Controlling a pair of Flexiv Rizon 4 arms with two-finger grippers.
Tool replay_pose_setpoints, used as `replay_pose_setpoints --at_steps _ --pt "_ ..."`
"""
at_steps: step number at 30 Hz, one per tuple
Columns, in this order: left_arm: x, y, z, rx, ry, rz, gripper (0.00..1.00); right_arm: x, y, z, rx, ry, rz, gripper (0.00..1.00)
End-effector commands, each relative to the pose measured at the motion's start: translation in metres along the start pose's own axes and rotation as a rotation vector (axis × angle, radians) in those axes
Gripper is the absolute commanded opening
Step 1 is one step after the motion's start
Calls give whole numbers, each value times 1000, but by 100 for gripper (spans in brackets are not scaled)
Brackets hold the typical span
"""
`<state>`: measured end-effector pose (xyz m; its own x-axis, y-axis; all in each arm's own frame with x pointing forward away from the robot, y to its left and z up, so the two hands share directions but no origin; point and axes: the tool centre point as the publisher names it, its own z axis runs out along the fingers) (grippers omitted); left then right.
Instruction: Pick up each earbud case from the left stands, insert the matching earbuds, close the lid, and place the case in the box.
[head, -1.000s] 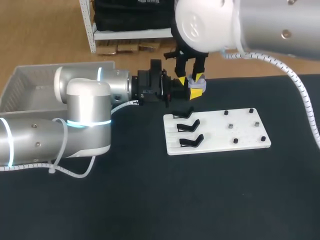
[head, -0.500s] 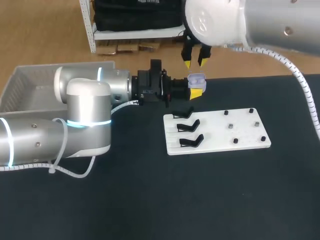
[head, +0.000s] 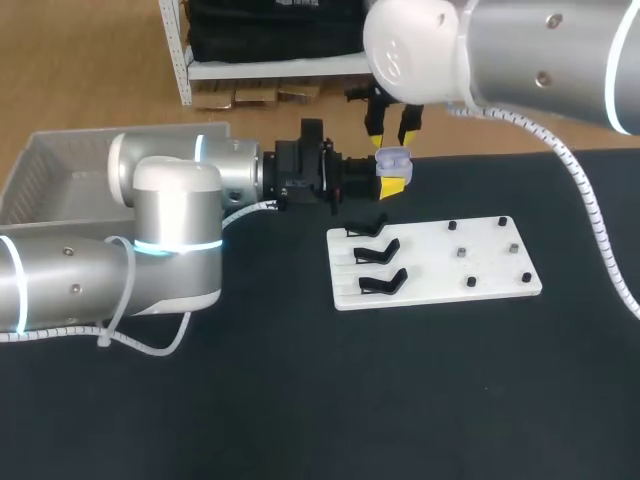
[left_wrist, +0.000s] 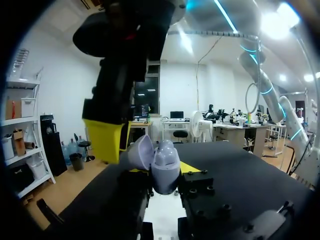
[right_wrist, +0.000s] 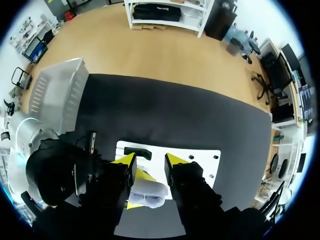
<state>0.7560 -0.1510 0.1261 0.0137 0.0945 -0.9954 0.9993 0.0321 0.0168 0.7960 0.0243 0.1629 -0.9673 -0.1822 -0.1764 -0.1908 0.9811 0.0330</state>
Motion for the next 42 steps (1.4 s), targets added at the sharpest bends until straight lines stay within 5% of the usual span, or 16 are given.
replay_pose_setpoints --at_steps 1,17,29,36,40,42 --pt "0 1 0 3 2 -2 0 14 1 -4 2 -11 4 35" --pt "0 1 0 3 2 -2 0 35 0 -16 1 -40 53 36" --pt "0 1 0 3 2 -2 0 58 -42 -66 -9 -240 164 38" --pt "-20 2 -29 11 -24 33 0 86 -71 -72 -48 -290 246 44" --pt "-31 5 -58 18 -39 54 0 97 -79 -73 -62 -313 257 60" --pt "-35 7 -79 5 -40 69 0 101 -81 -73 -72 -318 253 81"
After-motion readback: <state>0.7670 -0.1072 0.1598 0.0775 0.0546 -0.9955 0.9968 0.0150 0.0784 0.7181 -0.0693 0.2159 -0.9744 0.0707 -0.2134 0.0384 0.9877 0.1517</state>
